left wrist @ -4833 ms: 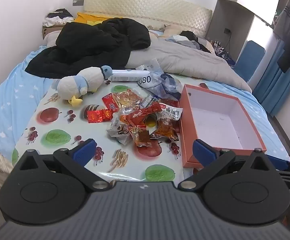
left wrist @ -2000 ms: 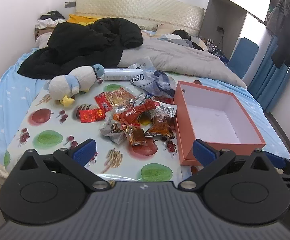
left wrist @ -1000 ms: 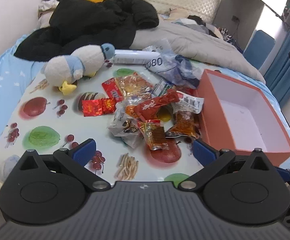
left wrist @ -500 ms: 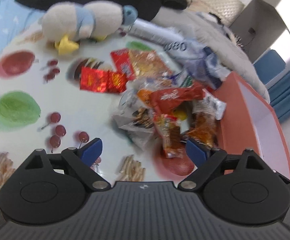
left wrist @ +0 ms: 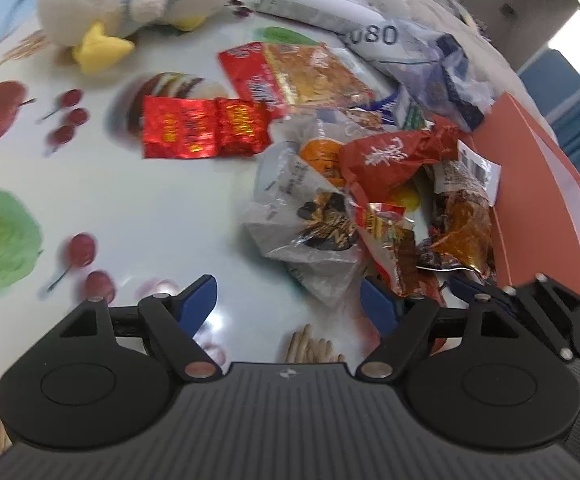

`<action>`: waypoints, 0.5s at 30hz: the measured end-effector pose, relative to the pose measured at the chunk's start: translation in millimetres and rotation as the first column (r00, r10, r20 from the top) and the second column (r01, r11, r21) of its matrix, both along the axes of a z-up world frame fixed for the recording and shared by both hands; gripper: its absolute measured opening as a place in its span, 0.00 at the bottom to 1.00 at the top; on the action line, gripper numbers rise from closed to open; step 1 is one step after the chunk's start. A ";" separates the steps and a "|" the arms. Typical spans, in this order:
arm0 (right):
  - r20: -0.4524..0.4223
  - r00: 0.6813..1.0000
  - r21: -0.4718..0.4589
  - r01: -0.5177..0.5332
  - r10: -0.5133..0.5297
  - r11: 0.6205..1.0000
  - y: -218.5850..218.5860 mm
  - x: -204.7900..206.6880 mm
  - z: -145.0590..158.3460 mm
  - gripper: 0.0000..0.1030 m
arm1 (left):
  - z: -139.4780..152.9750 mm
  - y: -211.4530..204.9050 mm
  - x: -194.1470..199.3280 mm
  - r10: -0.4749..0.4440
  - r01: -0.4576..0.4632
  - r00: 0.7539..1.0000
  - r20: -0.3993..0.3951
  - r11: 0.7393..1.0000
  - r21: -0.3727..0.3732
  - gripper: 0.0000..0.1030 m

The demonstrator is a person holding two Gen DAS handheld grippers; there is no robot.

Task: Organize snacks
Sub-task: 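Grasp the clear bag with black label with left tool while right tool grasps a small orange packet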

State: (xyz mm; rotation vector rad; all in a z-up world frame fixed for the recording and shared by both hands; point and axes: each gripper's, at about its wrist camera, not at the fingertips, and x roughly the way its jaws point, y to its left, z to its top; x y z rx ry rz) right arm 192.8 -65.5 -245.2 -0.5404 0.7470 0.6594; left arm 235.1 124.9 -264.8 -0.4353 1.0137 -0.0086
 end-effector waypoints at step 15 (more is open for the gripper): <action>0.043 0.998 -0.015 -0.038 0.038 0.999 8.4 21.1 -8.0 0.14 | -7.8 1.3 21.7 -0.075 0.076 0.997 0.035 0.996 -0.055 0.80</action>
